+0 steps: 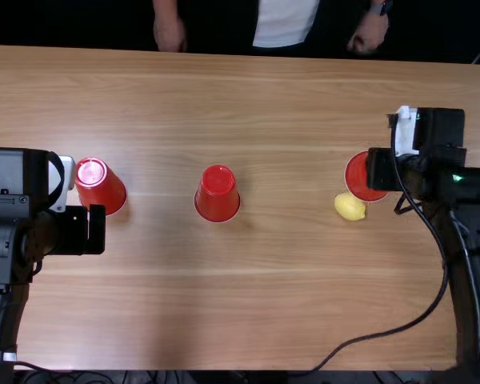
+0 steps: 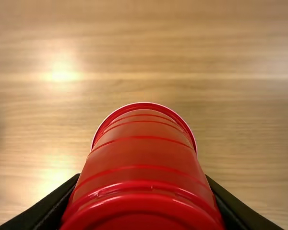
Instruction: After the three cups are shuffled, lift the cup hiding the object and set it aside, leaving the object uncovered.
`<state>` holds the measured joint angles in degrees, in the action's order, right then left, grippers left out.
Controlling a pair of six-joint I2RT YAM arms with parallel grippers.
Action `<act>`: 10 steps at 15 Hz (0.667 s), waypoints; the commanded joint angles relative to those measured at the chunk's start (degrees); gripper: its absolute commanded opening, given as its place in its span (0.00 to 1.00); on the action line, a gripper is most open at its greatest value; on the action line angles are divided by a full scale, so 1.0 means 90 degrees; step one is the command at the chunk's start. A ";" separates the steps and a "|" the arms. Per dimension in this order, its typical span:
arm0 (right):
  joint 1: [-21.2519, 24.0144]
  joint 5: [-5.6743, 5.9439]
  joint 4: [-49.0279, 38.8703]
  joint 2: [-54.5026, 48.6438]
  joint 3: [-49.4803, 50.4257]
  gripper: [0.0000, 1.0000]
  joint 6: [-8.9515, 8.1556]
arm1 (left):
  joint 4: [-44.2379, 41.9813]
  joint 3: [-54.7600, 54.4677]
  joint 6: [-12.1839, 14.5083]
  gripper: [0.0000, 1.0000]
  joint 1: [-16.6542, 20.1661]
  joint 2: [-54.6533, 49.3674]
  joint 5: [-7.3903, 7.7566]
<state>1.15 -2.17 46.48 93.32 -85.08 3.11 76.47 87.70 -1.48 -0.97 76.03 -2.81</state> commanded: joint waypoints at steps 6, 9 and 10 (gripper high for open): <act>0.1269 -0.0040 -0.0036 -0.0877 0.0713 0.06 0.0041 | 0.0012 0.0138 0.0012 1.00 0.0069 -0.0049 -0.0039; 0.1923 -0.0040 -0.0036 -0.0877 0.1172 0.08 0.0134 | 0.0070 0.0148 0.0012 1.00 0.0069 -0.0069 -0.0039; 0.2138 -0.0040 -0.0048 -0.0857 0.1318 0.08 0.0263 | 0.0070 0.0148 0.0012 1.00 0.0069 -0.0079 -0.0039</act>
<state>19.42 -2.55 46.19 86.43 -74.08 4.38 77.01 87.70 -1.45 -0.97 76.01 -2.76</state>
